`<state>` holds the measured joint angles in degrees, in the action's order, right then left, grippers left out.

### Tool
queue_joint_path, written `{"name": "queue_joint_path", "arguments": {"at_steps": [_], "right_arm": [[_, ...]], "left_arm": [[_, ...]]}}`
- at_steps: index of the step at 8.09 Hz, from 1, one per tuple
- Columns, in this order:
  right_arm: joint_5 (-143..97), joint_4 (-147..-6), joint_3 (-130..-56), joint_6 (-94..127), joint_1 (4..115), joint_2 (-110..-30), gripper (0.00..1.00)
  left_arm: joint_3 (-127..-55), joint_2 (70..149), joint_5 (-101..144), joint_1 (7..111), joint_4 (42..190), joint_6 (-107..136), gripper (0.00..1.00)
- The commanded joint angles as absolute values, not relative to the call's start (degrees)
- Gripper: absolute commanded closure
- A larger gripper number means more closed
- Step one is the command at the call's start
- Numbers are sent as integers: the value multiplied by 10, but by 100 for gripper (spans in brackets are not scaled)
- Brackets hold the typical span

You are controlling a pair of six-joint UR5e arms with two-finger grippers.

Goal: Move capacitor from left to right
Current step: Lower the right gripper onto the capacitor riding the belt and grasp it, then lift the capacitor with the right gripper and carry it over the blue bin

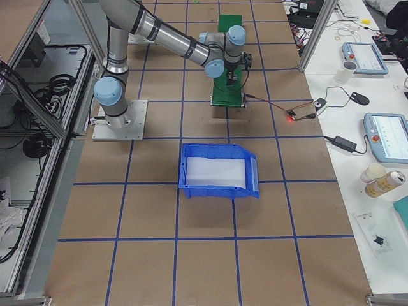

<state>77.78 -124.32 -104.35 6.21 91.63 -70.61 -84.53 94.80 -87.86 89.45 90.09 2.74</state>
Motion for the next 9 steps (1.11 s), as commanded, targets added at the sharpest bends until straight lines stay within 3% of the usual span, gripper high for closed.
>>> {"name": "queue_joint_path", "arguments": {"at_steps": [1, 2, 6, 9], "right_arm": [[823, -1238, -1042, 58, 917, -705, 81], [826, -1238, -1042, 61, 917, -708, 100], [902, -1111, -953, -2, 881, -734, 100], [938, -1050, -954, -297, 718, -780, 100]], "left_arm": [[-845, 948, -880, 895, 901, 27, 0], [-845, 951, -880, 894, 901, 27, 0], [-841, 947, -881, 894, 901, 27, 0], [-846, 953, -881, 894, 885, 27, 0]]}}
